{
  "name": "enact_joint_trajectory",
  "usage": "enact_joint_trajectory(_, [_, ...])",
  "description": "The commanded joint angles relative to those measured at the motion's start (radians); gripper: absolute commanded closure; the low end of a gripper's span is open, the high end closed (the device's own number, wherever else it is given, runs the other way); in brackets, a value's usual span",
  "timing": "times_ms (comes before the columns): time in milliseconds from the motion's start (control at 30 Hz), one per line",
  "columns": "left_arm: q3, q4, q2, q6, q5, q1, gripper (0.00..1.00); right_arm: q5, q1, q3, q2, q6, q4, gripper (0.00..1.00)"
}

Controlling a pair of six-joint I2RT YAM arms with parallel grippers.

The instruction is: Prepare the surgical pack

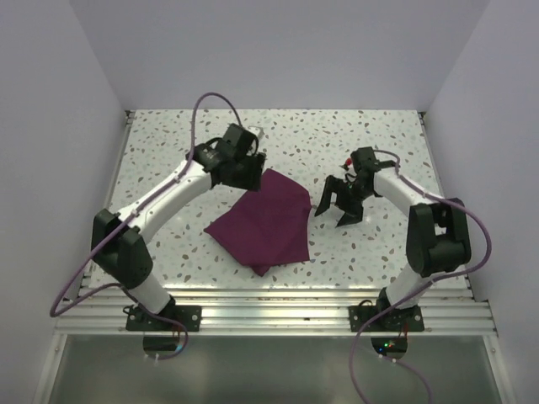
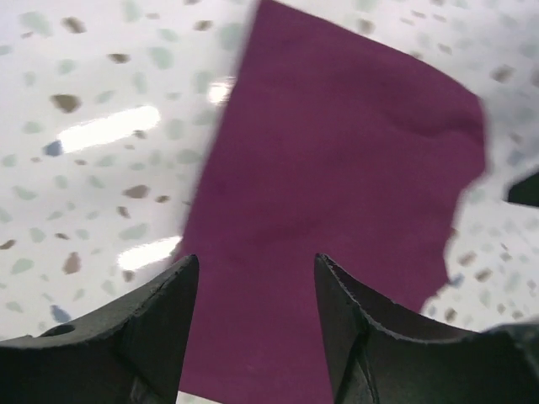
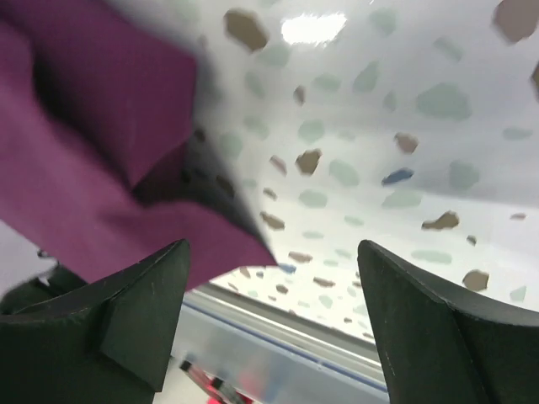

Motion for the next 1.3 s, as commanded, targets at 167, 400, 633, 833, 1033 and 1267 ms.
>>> enact_joint_trajectory(167, [-0.147,0.008,-0.204,-0.093,-0.072,-0.319,0.35,-0.069,0.004,-0.027,-0.187,-0.122,-0.124,0.09])
enact_joint_trajectory(400, [-0.19,-0.007,-0.152,-0.244,-0.269,-0.582,0.35,-0.12,-0.025,-0.137,-0.296,-0.084,-0.081,0.07])
enact_joint_trajectory(633, [-0.165,-0.118,0.028,-0.321,-0.495,-0.749,0.37,-0.123,-0.025,-0.223,-0.411,-0.078,-0.081,0.06])
enact_joint_trajectory(833, [-0.162,-0.133,0.097,-0.364,-0.586,-0.774,0.4,-0.117,-0.025,-0.261,-0.451,-0.082,-0.09,0.06])
enact_joint_trajectory(1033, [-0.147,-0.13,0.137,-0.363,-0.604,-0.775,0.43,-0.129,-0.027,-0.277,-0.462,-0.087,-0.087,0.05])
enact_joint_trajectory(1267, [-0.102,-0.144,0.177,-0.338,-0.609,-0.774,0.63,-0.144,-0.025,-0.283,-0.462,-0.095,-0.088,0.05])
